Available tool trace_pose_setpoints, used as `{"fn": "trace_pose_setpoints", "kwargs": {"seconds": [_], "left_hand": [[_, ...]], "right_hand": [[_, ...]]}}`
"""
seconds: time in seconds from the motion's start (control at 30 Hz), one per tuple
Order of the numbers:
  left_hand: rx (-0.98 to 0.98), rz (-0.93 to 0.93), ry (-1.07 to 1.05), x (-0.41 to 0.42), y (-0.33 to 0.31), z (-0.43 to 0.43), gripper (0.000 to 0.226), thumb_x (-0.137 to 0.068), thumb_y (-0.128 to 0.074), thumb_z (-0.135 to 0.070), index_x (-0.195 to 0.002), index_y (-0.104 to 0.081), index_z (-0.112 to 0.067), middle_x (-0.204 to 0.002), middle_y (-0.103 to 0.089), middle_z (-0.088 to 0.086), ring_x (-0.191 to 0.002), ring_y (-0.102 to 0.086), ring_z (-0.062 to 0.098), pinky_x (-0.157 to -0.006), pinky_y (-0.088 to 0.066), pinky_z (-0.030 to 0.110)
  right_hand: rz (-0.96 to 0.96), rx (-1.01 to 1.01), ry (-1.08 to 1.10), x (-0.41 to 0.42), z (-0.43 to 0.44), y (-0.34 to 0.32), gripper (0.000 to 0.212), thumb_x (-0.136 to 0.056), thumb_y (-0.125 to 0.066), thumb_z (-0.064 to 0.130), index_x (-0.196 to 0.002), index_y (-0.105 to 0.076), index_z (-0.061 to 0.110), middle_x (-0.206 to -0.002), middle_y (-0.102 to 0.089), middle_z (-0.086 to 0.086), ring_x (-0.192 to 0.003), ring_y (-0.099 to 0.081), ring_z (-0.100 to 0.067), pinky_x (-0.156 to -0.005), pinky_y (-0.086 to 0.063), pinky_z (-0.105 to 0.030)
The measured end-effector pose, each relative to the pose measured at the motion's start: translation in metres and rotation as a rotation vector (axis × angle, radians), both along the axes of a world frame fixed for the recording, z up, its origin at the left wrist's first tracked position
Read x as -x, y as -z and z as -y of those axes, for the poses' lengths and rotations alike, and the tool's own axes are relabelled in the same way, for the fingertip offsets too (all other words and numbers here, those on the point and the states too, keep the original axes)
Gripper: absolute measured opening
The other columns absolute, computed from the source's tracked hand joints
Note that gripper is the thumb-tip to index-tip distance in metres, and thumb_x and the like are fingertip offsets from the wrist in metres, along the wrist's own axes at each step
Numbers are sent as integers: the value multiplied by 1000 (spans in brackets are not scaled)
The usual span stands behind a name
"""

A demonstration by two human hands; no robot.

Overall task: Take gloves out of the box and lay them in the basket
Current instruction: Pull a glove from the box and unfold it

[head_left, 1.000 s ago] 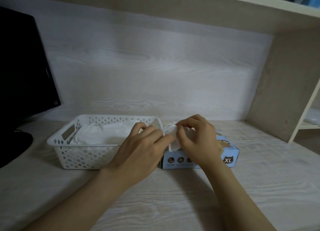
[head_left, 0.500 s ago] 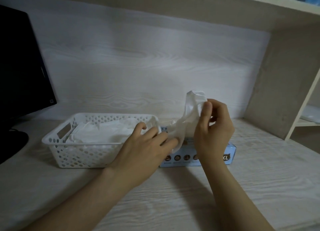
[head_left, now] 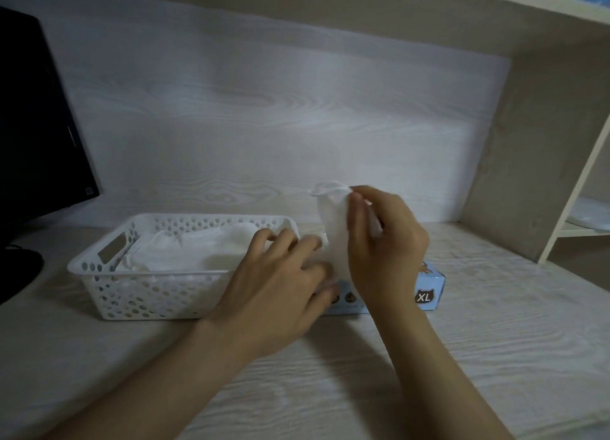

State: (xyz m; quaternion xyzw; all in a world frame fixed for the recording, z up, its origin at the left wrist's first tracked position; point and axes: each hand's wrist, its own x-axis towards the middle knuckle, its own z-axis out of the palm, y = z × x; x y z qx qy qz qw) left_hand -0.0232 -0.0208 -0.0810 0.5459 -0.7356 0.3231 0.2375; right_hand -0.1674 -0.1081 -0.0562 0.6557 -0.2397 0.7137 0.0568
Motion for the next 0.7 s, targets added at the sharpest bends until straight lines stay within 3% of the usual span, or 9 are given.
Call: {"fn": "trace_pose_setpoints", "kwargs": {"seconds": [0.07, 0.13, 0.23, 0.3, 0.43, 0.53, 0.63, 0.7], "left_hand": [[148, -135, 74, 0, -6, -4, 23, -101, -59, -34, -92, -70, -16, -113, -61, 4, -100, -58, 27, -88, -45, 45], [302, -251, 108, -2, -13, -6, 12, -95, -67, -22, -96, -65, -10, -107, -59, 8, -97, -57, 27, -83, -48, 43], [262, -381, 162, -6, -16, -7, 41, -97, -66, -25, -133, -60, -7, -134, -57, 8, -126, -54, 25, -107, -44, 37], [189, -432, 211, -8, -15, -7, 46, -100, -61, -27, -143, -56, -13, -138, -59, 0, -130, -53, 17, -112, -40, 33], [263, -433, 225, -12, -15, -8, 15, -99, -68, -15, -114, -71, -15, -102, -69, -7, -94, -61, 12, -91, -43, 22], [271, -566, 216, -14, -20, -11, 6, -101, -65, -16, -106, -70, -15, -96, -68, -11, -86, -62, 10, -79, -45, 18], [298, -684, 202, -15, -23, -14, 4, -102, -59, -16, -102, -63, -15, -87, -63, -14, -79, -60, 4, -71, -41, 12], [351, -746, 199, -16, -26, -15, 4, -99, -61, -11, -97, -59, -14, -83, -60, -13, -78, -60, 4, -68, -40, 10]], "right_hand": [[-35, -90, -100, 0, 1, 2, 11, -101, -71, 20, -98, -79, 14, -78, -73, 5, -68, -66, -9, -63, -51, -24], [-42, -259, -279, 1, -3, 0, 7, -97, -77, 22, -93, -80, 18, -67, -70, 6, -59, -65, -14, -58, -52, -30], [-92, -493, -633, 3, -11, -8, 15, -97, -77, 24, -92, -81, 10, -78, -78, -1, -75, -76, -18, -69, -60, -33], [-107, -601, -801, 3, -15, -10, 22, -97, -74, 25, -95, -80, 4, -86, -80, -8, -85, -78, -22, -77, -61, -33], [-98, -760, -1018, 7, -17, -12, 37, -86, -86, 21, -117, -73, 7, -90, -77, -17, -87, -76, -29, -81, -62, -41], [-156, -788, -1100, 10, -15, -12, 53, -82, -84, 3, -130, -65, 14, -97, -75, -23, -91, -74, -36, -87, -62, -50], [-167, -806, -1051, 9, -14, -11, 35, -85, -72, 0, -118, -72, 11, -91, -73, -26, -82, -72, -33, -74, -59, -41], [-140, -828, -1064, 8, -12, -10, 25, -83, -62, 1, -103, -76, 4, -88, -71, -30, -80, -69, -35, -74, -54, -40]]}}
